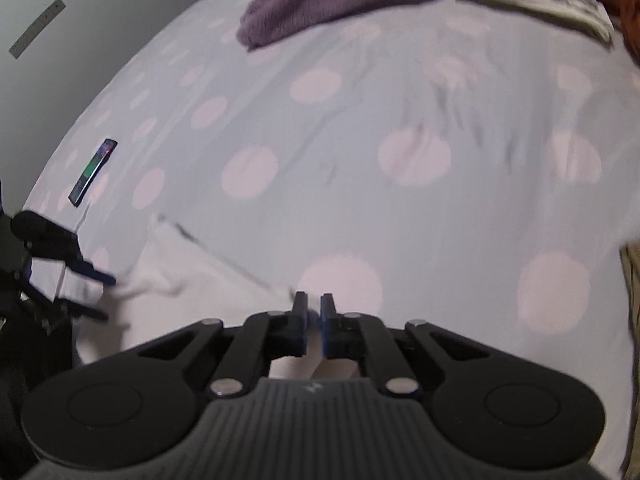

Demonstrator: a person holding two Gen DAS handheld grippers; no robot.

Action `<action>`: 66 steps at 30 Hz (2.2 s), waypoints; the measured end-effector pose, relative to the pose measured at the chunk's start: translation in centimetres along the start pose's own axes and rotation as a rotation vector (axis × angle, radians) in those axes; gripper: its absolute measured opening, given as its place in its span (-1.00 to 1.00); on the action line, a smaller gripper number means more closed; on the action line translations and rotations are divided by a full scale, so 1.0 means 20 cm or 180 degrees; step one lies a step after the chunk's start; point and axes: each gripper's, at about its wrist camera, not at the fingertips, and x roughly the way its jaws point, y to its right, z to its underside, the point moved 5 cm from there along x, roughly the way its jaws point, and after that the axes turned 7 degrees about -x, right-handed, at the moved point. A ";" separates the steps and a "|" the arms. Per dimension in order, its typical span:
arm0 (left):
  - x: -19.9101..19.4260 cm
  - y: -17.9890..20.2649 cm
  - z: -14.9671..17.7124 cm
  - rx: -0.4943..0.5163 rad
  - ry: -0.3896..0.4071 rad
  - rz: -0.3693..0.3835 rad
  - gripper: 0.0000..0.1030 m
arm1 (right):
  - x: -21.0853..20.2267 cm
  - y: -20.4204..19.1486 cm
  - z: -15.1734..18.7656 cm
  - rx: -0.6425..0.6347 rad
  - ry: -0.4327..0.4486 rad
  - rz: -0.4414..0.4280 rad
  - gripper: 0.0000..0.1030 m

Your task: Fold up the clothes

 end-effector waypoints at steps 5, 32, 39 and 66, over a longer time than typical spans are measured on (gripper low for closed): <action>0.00 0.01 0.01 0.0037 -0.0013 -0.0003 -0.32 | 0.15 0.00 0.02 -0.0204 -0.0184 0.0284 -0.88; 0.06 -0.42 -0.35 -0.0178 0.0020 -0.0448 -0.95 | -0.30 -0.29 0.45 0.0537 0.0545 0.0282 -0.24; 0.12 -0.42 -0.30 -0.0203 -0.0054 -0.0542 -0.72 | -0.28 -0.31 0.49 0.0619 0.0537 0.0244 -0.24; -0.05 -0.30 0.22 -0.1822 0.0297 0.0299 -0.91 | -0.23 -0.43 0.57 0.0831 0.0475 0.0314 0.01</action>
